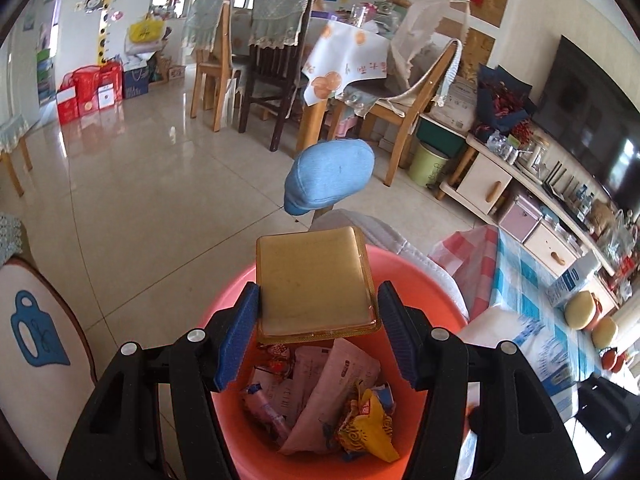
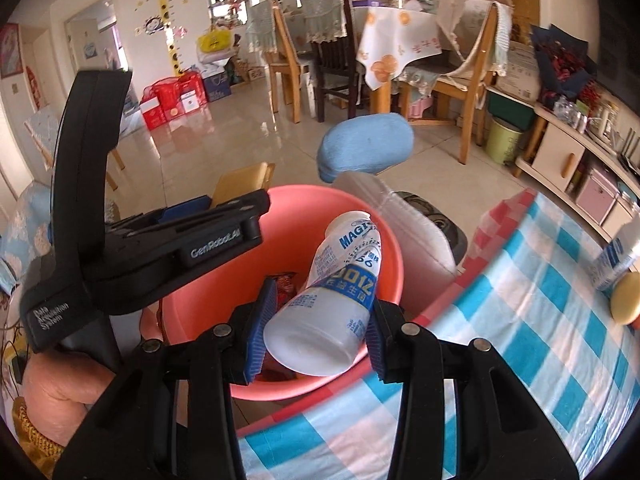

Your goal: Collect trash

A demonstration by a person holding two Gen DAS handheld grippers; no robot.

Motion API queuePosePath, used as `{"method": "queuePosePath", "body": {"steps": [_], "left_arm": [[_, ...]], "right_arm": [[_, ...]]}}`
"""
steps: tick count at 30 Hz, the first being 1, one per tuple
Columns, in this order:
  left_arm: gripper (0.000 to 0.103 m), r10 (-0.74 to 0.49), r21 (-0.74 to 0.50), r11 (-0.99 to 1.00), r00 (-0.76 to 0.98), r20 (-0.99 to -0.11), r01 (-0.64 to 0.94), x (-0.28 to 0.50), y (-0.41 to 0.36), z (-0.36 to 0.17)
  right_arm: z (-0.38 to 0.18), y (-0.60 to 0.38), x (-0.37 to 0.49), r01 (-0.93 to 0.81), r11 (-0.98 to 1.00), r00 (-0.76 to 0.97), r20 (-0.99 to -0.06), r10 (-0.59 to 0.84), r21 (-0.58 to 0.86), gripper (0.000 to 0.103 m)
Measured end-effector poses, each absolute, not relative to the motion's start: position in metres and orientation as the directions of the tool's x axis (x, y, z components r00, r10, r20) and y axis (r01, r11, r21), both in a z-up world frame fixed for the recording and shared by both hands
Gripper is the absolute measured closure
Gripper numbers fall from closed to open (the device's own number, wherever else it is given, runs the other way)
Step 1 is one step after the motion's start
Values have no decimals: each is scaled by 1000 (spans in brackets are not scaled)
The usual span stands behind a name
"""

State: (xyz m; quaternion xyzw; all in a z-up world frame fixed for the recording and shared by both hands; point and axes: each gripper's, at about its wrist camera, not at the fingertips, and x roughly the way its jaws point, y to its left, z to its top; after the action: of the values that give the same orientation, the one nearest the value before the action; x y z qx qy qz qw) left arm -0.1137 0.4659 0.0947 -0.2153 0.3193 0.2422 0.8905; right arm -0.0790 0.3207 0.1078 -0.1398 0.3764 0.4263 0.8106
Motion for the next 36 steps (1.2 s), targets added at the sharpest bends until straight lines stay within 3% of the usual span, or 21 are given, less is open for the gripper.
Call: {"method": "queuePosePath", "body": {"steps": [3, 6, 9, 17, 24, 36], "left_arm": [[40, 299, -227, 783, 670, -679, -580, -112, 468, 92], [21, 302, -240, 768, 666, -682, -594, -113, 471, 90], [15, 305, -261, 762, 685, -662, -592, -117, 471, 93], [8, 339, -203, 795, 696, -633, -572, -107, 448, 100], [8, 319, -159, 846, 722, -614, -509, -94, 418, 107], [7, 349, -49, 894, 761, -547, -445, -85, 353, 122]], "right_arm": [[95, 331, -79, -809, 580, 325, -750, 576, 95, 60], [83, 333, -76, -810, 578, 301, -773, 558, 102, 40], [86, 321, -78, -791, 602, 330, -749, 574, 113, 25], [85, 278, -80, -728, 686, 436, -764, 475, 11, 19], [82, 239, -89, -702, 706, 498, -773, 394, -92, 19], [95, 177, -113, -645, 741, 581, -749, 318, -186, 4]]}}
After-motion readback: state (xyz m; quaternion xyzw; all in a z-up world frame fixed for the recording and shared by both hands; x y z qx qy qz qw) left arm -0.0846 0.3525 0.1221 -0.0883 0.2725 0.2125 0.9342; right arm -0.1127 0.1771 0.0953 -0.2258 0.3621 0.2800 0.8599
